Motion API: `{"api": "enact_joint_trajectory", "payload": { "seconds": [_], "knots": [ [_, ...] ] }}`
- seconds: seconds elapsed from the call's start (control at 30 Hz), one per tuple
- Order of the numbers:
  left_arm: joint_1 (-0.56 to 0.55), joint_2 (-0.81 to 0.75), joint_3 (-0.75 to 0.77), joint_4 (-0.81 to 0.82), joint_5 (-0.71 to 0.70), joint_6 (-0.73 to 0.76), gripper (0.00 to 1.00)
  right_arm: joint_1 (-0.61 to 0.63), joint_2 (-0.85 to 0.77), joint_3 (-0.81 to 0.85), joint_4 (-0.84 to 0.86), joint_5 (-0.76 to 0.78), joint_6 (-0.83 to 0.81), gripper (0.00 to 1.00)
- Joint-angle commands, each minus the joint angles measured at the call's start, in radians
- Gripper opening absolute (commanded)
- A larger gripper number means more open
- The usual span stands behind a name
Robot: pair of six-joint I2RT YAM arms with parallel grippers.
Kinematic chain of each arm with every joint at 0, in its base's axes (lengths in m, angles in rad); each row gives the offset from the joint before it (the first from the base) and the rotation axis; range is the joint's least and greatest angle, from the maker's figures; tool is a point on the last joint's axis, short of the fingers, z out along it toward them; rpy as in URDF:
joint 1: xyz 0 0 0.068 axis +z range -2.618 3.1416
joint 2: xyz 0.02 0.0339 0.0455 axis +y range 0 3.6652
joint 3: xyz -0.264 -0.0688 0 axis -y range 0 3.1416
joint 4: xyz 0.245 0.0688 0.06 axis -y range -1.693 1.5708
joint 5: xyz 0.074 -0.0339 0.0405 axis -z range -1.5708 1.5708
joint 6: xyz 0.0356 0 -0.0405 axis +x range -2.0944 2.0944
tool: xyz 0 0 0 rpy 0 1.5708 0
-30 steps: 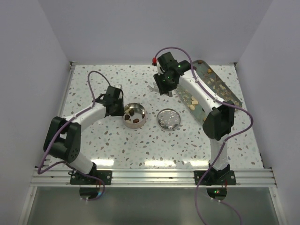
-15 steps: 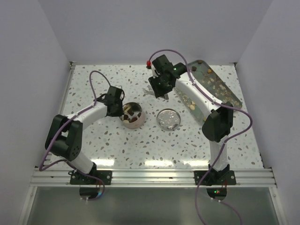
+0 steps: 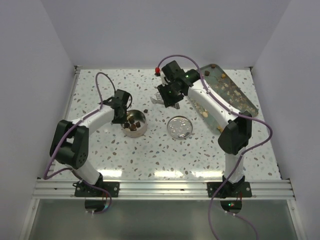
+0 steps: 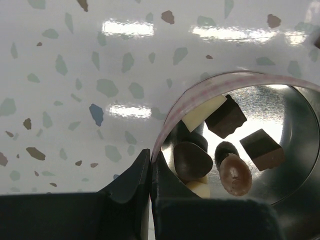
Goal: Pack the chocolate
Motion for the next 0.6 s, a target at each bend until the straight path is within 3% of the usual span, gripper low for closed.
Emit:
{"api": "enact_joint_trajectory", "payload": {
  "seconds": [0.0,0.2,0.57],
  "knots": [
    [0.053,-0.012,0.021,-0.071,-0.068,0.048,0.00,0.001,-0.066,-0.005,0.029,-0.027,0.007,0.41],
    [0.123,-0.061,0.004,-0.065,-0.066,0.095,0.00,0.013,-0.060,-0.022,0.051,-0.044,0.008,0.41],
    [0.125,-0.047,0.012,-0.056,-0.046,0.099,0.00,0.045,-0.029,-0.036,0.069,-0.079,0.004,0.41]
  ]
}}
